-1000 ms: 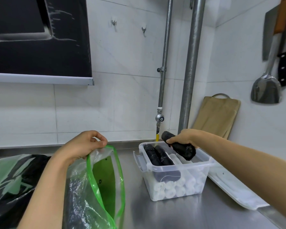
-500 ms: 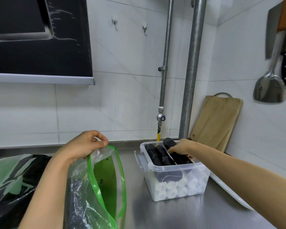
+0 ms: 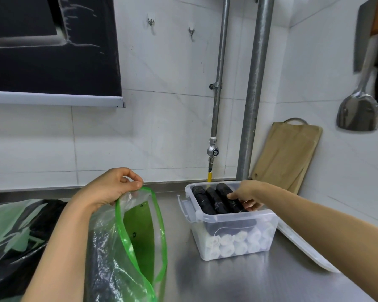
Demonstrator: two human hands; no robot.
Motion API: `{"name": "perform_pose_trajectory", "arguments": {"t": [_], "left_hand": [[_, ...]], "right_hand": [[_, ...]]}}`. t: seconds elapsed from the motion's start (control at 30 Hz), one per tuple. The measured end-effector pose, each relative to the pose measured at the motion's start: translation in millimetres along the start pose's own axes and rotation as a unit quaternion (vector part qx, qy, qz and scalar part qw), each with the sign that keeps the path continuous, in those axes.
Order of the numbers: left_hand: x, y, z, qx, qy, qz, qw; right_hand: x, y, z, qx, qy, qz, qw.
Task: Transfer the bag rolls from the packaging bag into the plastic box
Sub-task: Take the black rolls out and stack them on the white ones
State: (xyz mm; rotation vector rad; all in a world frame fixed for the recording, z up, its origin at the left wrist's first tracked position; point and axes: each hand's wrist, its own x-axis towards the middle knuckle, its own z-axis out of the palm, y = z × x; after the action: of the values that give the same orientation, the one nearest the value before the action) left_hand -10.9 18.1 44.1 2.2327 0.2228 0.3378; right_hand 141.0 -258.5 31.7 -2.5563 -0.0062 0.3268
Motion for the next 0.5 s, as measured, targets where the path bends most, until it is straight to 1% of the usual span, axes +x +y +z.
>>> {"name": "perform_pose_trajectory", "arguments": {"t": [0.5], "left_hand": [[-0.1,0.2,0.6,-0.004,0.002,-0.002,1.000]], "right_hand": [[7.7,0.8,9.8,-0.052,0.040,-0.010,0.998]]}}
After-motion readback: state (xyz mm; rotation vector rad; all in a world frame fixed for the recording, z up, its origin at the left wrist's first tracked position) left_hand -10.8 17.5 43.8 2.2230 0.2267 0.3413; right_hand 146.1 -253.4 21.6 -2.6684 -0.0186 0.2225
